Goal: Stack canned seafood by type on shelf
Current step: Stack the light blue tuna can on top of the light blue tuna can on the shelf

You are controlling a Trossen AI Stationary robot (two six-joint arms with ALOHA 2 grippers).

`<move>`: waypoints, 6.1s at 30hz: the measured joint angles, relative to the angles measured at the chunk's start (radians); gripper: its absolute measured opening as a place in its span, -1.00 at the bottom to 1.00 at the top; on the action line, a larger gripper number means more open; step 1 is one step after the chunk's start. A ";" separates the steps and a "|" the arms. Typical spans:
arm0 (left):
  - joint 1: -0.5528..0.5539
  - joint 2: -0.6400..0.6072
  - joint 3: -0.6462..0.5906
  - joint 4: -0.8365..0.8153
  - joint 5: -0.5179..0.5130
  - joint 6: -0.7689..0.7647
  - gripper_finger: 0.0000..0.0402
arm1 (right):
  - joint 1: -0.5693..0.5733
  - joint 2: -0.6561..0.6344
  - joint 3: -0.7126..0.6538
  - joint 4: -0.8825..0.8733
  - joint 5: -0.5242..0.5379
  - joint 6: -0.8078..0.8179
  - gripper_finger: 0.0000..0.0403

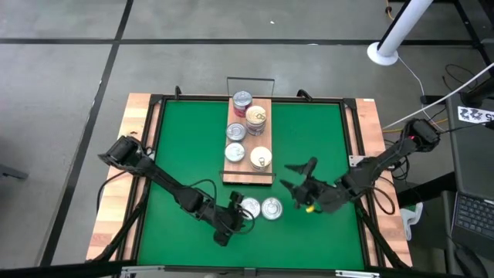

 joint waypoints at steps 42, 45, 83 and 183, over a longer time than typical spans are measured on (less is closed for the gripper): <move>0.011 0.078 0.001 -0.084 -0.156 0.157 -0.98 | 0.037 0.001 0.000 -0.007 -0.230 0.131 0.39; 0.011 0.076 0.001 -0.083 -0.153 0.110 -0.99 | 0.037 0.001 0.000 -0.007 -0.230 0.131 0.39; -0.018 0.071 0.287 -0.291 -0.150 0.031 -1.00 | 0.037 0.001 0.000 -0.007 -0.230 0.131 0.39; -0.149 0.069 0.449 -1.394 -0.232 -0.815 -1.00 | 0.037 0.001 0.000 -0.030 -0.230 0.131 0.39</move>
